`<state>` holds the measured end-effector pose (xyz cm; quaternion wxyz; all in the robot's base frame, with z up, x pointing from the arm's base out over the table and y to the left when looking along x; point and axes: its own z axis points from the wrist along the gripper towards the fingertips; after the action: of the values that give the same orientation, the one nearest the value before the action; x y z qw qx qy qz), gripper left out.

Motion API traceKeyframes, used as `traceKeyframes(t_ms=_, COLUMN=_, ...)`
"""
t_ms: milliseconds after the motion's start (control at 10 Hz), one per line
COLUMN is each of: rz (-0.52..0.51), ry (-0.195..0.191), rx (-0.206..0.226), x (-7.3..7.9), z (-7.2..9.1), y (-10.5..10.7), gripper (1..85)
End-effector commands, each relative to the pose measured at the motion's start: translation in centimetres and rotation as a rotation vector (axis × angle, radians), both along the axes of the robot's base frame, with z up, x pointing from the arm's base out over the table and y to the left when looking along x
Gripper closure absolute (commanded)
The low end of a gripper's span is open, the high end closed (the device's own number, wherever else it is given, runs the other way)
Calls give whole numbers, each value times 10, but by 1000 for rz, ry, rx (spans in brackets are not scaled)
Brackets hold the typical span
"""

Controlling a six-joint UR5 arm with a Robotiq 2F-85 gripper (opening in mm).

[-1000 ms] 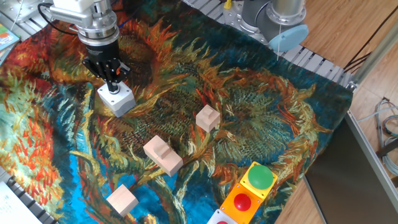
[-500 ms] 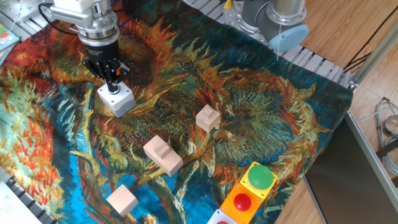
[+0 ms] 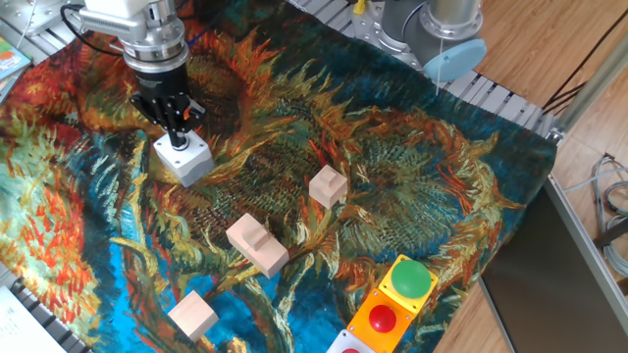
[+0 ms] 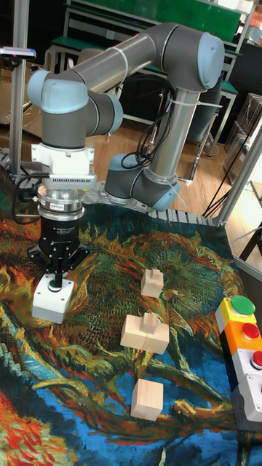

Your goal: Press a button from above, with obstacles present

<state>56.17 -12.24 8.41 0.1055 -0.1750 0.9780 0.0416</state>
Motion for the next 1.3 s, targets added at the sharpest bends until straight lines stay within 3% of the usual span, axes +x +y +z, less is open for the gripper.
traceKeyframes(t_ms=0, rz=-4, ry=-10, rx=18, x=3, z=1, y=3, gripper=843)
traceKeyframes(t_ms=900, rz=9, ry=-4, rx=33, x=2, z=-3, y=6, gripper=843)
traceKeyframes(t_ms=1200, rz=25, ry=-6, rx=25, x=-3, z=2, y=-2, gripper=843)
